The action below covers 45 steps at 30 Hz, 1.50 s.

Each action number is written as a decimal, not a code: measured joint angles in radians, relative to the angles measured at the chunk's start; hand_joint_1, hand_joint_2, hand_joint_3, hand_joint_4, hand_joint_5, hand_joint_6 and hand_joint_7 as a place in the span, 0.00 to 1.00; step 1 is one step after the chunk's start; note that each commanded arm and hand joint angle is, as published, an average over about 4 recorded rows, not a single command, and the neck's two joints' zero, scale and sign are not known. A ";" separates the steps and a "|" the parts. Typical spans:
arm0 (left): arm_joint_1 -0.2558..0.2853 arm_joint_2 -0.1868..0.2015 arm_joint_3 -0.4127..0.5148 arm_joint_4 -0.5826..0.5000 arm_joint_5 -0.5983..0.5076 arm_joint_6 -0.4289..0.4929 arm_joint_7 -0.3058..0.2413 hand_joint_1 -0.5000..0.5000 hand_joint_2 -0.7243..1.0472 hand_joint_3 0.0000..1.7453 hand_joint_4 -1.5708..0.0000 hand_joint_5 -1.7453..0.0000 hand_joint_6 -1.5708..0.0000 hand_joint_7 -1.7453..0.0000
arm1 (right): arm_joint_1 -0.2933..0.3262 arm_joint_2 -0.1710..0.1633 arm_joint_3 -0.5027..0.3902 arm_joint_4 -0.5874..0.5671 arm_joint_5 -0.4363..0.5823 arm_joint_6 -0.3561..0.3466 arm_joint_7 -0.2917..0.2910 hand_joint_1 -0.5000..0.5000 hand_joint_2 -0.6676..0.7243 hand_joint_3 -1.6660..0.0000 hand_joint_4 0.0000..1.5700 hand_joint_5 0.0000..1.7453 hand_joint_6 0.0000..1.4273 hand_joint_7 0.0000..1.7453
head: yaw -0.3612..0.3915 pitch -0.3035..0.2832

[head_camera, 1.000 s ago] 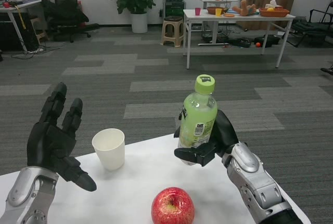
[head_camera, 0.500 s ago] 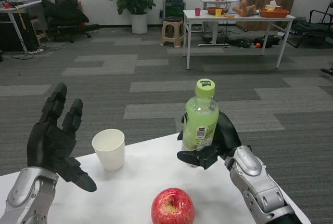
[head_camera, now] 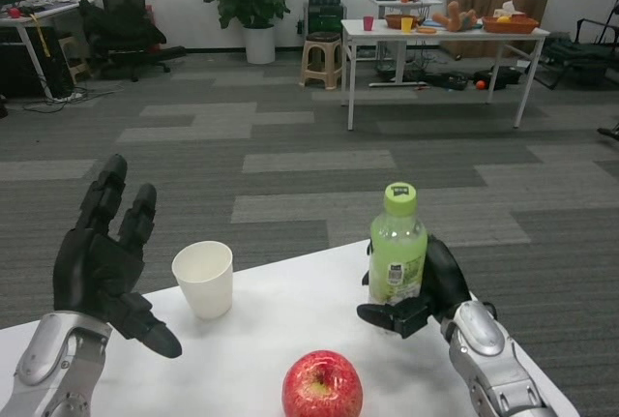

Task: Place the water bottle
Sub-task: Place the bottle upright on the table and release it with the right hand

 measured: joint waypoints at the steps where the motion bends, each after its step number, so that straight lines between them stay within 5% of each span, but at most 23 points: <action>1: 0.000 0.000 0.000 0.000 0.000 0.000 0.000 0.00 0.05 0.05 1.00 1.00 1.00 1.00 | 0.000 0.001 0.000 0.019 -0.001 -0.015 0.000 0.90 0.64 0.31 0.53 0.78 0.45 0.92 | -0.001 -0.002; 5: 0.000 0.000 -0.001 0.000 0.000 0.000 0.000 0.00 0.05 0.05 1.00 1.00 1.00 1.00 | -0.009 0.001 0.004 0.105 -0.002 -0.109 -0.002 0.90 0.64 0.30 0.53 0.78 0.40 0.92 | -0.005 -0.007; 17: 0.000 0.000 -0.002 -0.001 0.000 0.001 0.000 0.00 0.05 0.05 1.00 1.00 1.00 1.00 | -0.027 -0.005 0.072 0.259 0.006 -0.220 -0.003 0.92 0.64 0.33 0.52 0.78 0.36 0.92 | -0.011 -0.014; 45: 0.000 0.000 -0.003 -0.001 0.000 0.001 0.000 0.00 0.05 0.05 1.00 1.00 1.00 1.00 | -0.028 -0.006 0.105 0.287 -0.093 -0.251 -0.004 0.92 0.59 0.37 0.43 0.72 0.36 0.92 | -0.011 -0.027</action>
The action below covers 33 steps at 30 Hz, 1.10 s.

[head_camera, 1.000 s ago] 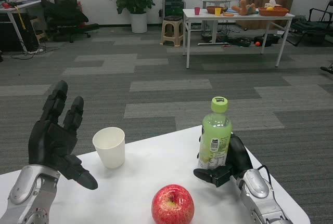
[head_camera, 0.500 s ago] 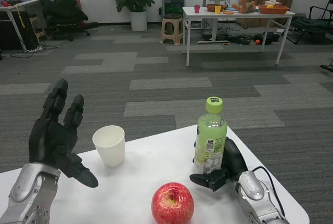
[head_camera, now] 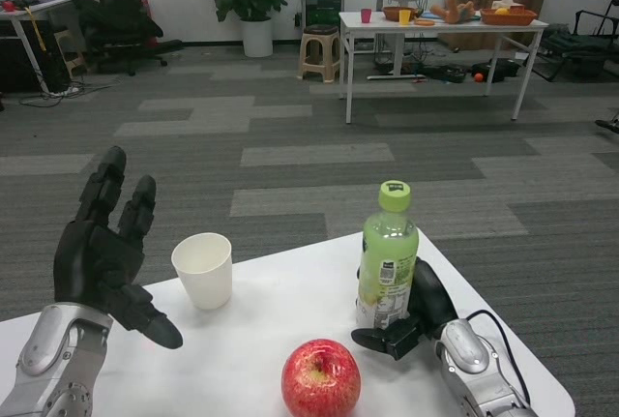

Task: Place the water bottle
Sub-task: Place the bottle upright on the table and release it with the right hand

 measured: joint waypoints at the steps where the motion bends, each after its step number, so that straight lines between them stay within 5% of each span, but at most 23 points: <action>1: 0.000 0.000 0.000 0.000 0.000 0.000 0.000 0.00 0.05 0.05 1.00 1.00 1.00 1.00 | 0.000 0.000 -0.001 0.001 -0.007 0.000 0.000 0.92 0.59 0.37 0.43 0.72 0.36 0.92 | 0.000 0.000; 7: 0.000 0.000 0.000 0.000 0.000 0.000 0.000 0.00 0.05 0.05 1.00 1.00 1.00 1.00 | 0.000 0.000 -0.003 0.015 -0.007 -0.016 0.001 0.90 0.55 0.39 0.31 0.65 0.26 0.92 | 0.000 0.004; 12: 0.000 -0.001 0.000 0.000 0.000 0.000 0.000 0.00 0.05 0.05 1.00 1.00 1.00 1.00 | 0.005 0.000 -0.001 0.034 0.011 -0.043 0.003 0.43 0.60 0.56 0.03 0.28 0.06 0.84 | -0.001 0.011; 15: 0.000 -0.001 -0.001 0.000 0.000 0.000 0.000 0.00 0.05 0.05 1.00 1.00 1.00 1.00 | 0.011 0.001 -0.001 0.043 0.014 -0.058 0.004 0.16 0.74 0.87 0.00 0.06 0.00 0.60 | -0.001 0.013; 17: 0.000 -0.002 -0.001 0.000 0.000 0.000 0.000 0.00 0.05 0.05 1.00 1.00 1.00 1.00 | 0.012 0.001 -0.002 0.044 0.014 -0.060 0.004 0.06 0.80 0.95 0.00 0.00 0.00 0.38 | 0.001 0.017; 22: 0.000 -0.003 -0.001 0.000 0.000 0.000 0.000 0.00 0.05 0.05 1.00 1.00 1.00 1.00 | 0.014 0.001 -0.008 0.045 0.019 -0.065 0.004 0.04 0.83 0.96 0.00 0.00 0.00 0.06 | 0.006 0.034; 33: 0.000 0.000 0.012 -0.006 0.000 0.000 -0.001 0.00 0.05 0.05 1.00 1.00 1.00 1.00 | 0.023 0.018 -0.092 -0.021 0.068 -0.092 0.010 0.04 0.91 1.00 0.00 0.00 0.00 0.00 | 0.029 0.056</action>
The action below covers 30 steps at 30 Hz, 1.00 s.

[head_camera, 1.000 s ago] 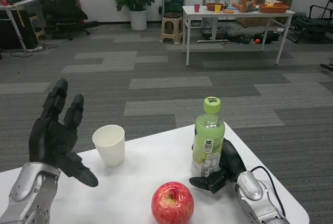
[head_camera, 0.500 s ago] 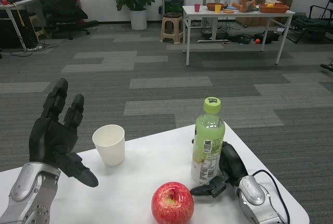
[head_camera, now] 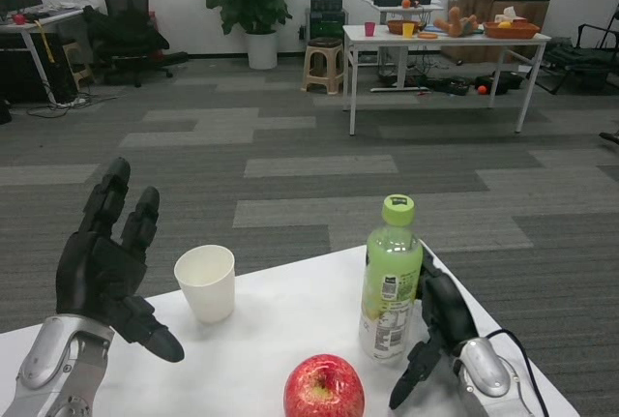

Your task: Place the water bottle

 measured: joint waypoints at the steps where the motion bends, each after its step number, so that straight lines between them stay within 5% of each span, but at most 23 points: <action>1: 0.000 0.001 0.005 -0.001 0.000 0.000 0.000 0.00 0.05 0.05 1.00 1.00 1.00 1.00 | 0.001 0.001 -0.013 -0.020 0.019 -0.001 0.002 0.04 0.91 1.00 0.00 0.00 0.00 0.00 | 0.000 -0.002; 8: 0.000 0.003 0.023 -0.003 0.000 0.000 0.000 0.00 0.05 0.05 1.00 1.00 1.00 1.00 | 0.006 0.001 -0.113 -0.158 0.122 0.033 0.038 0.04 0.91 1.00 0.00 0.00 0.00 0.00 | -0.012 -0.018; 17: -0.027 -0.002 0.026 0.040 0.000 0.001 -0.001 0.00 0.05 0.05 1.00 1.00 1.00 1.00 | 0.055 -0.020 -0.312 -0.452 0.273 0.209 0.084 0.04 0.86 1.00 0.00 0.00 0.00 0.00 | -0.029 -0.023; 22: -0.049 -0.004 0.027 0.049 0.000 0.001 -0.001 0.00 0.05 0.05 1.00 1.00 1.00 1.00 | 0.078 -0.012 -0.359 -0.582 0.345 0.283 0.105 0.04 0.86 1.00 0.00 0.00 0.00 0.00 | -0.038 -0.021; 30: -0.065 -0.008 0.027 0.081 0.000 0.001 -0.002 0.00 0.05 0.05 1.00 1.00 1.00 1.00 | 0.084 -0.008 -0.375 -0.675 0.387 0.292 0.109 0.04 0.86 1.00 0.00 0.00 0.00 0.00 | -0.055 -0.014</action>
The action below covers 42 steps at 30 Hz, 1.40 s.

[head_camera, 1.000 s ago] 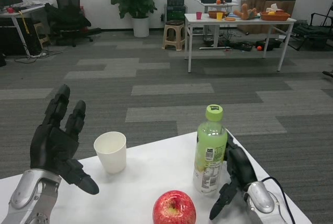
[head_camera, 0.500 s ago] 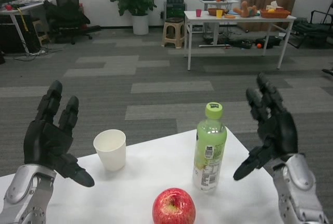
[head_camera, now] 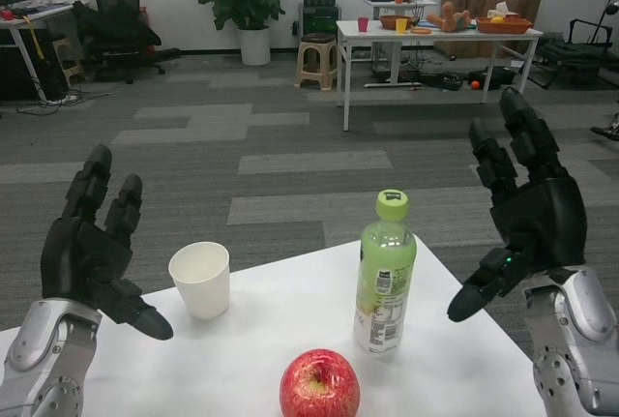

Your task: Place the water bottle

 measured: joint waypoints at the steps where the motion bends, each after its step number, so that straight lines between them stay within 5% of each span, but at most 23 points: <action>1: -0.003 0.000 0.000 0.001 0.000 0.000 0.000 0.00 0.05 0.05 1.00 1.00 1.00 1.00 | 0.000 0.000 -0.001 -0.003 0.000 0.000 0.000 0.04 0.86 1.00 0.00 0.00 0.00 0.00 | -0.002 0.000; 42: -0.012 0.000 0.002 -0.032 0.004 0.000 0.000 0.00 0.05 0.05 1.00 1.00 1.00 1.00 | 0.044 0.007 0.077 -0.105 0.073 -0.021 0.000 0.04 0.82 1.00 0.00 0.00 0.00 0.00 | -0.017 0.012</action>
